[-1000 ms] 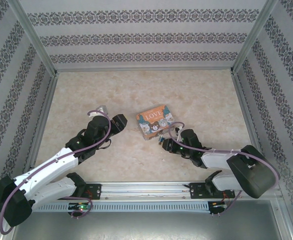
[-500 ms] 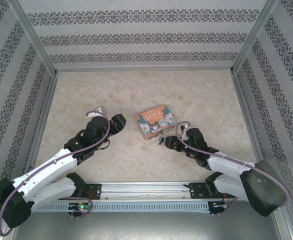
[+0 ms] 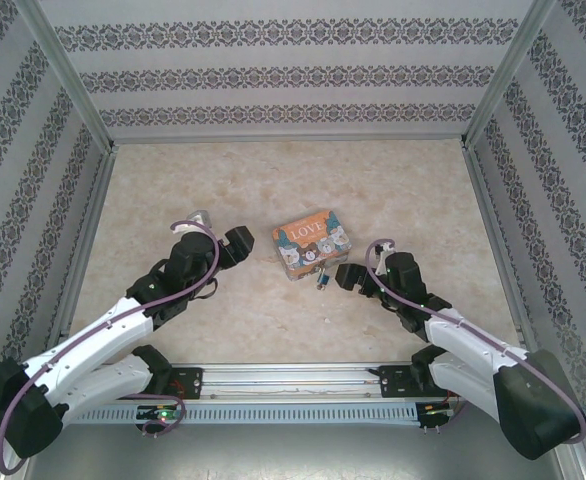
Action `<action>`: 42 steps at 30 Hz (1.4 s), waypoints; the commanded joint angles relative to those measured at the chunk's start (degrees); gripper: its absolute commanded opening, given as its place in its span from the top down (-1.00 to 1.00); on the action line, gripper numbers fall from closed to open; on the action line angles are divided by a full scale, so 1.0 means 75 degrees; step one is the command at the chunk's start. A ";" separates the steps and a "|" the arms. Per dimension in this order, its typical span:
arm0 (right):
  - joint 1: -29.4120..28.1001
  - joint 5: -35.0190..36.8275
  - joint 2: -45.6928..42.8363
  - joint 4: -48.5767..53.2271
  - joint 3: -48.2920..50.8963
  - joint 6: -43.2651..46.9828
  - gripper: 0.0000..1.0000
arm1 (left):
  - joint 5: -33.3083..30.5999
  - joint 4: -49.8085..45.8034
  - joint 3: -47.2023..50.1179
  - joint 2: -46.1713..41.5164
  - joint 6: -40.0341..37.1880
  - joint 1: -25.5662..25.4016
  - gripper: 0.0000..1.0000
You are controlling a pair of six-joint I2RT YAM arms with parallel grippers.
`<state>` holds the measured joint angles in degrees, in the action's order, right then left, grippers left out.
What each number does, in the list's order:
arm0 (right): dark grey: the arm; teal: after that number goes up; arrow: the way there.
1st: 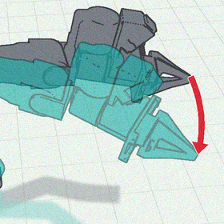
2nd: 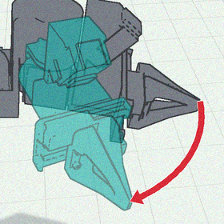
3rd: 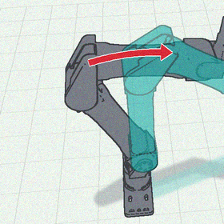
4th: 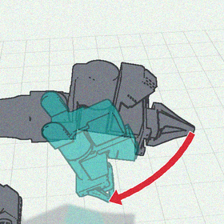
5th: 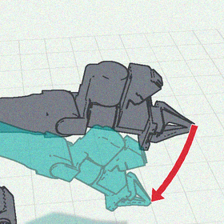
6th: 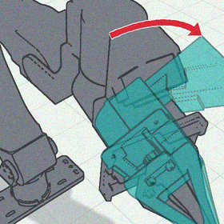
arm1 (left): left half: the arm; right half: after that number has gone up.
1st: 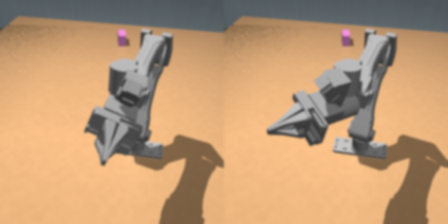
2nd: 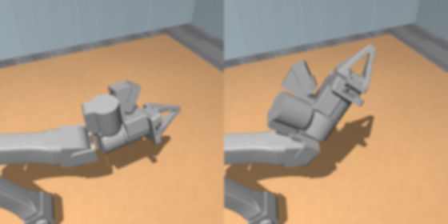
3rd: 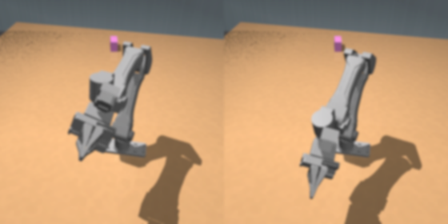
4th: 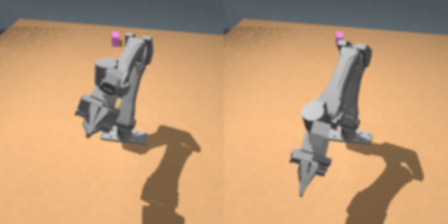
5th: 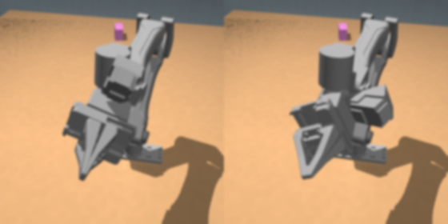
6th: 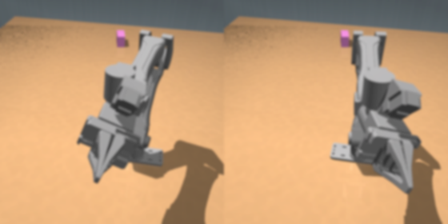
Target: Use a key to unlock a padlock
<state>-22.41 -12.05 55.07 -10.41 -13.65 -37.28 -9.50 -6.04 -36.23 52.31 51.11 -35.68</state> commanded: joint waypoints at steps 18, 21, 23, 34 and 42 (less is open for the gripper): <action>0.0489 -0.0189 -0.0360 0.0064 -0.0183 -0.0116 -0.97 | 0.1038 -0.0284 -0.0426 0.0428 -0.1123 0.0619 -0.99; 0.0522 -0.0288 -0.0347 0.0067 -0.0187 -0.0104 -0.97 | 0.1250 -0.0334 -0.0692 0.0721 -0.1352 0.0633 -0.99; 0.0529 -0.0309 -0.0337 0.0064 -0.0184 -0.0116 -0.97 | 0.1407 -0.0420 -0.0912 0.0965 -0.1584 0.0629 -0.99; 0.0585 -0.0442 -0.0276 0.0094 -0.0204 -0.0240 -0.97 | 0.1813 -0.1308 -0.2266 0.2249 -0.2927 0.0631 -0.99; 0.0598 -0.0561 -0.0249 0.0126 -0.0213 -0.0359 -0.97 | 0.2275 -0.1832 -0.3223 0.3245 -0.3581 0.0626 -0.99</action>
<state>-18.20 -15.00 53.08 -9.72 -13.76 -39.07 5.32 -15.94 -57.39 74.52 28.36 -31.46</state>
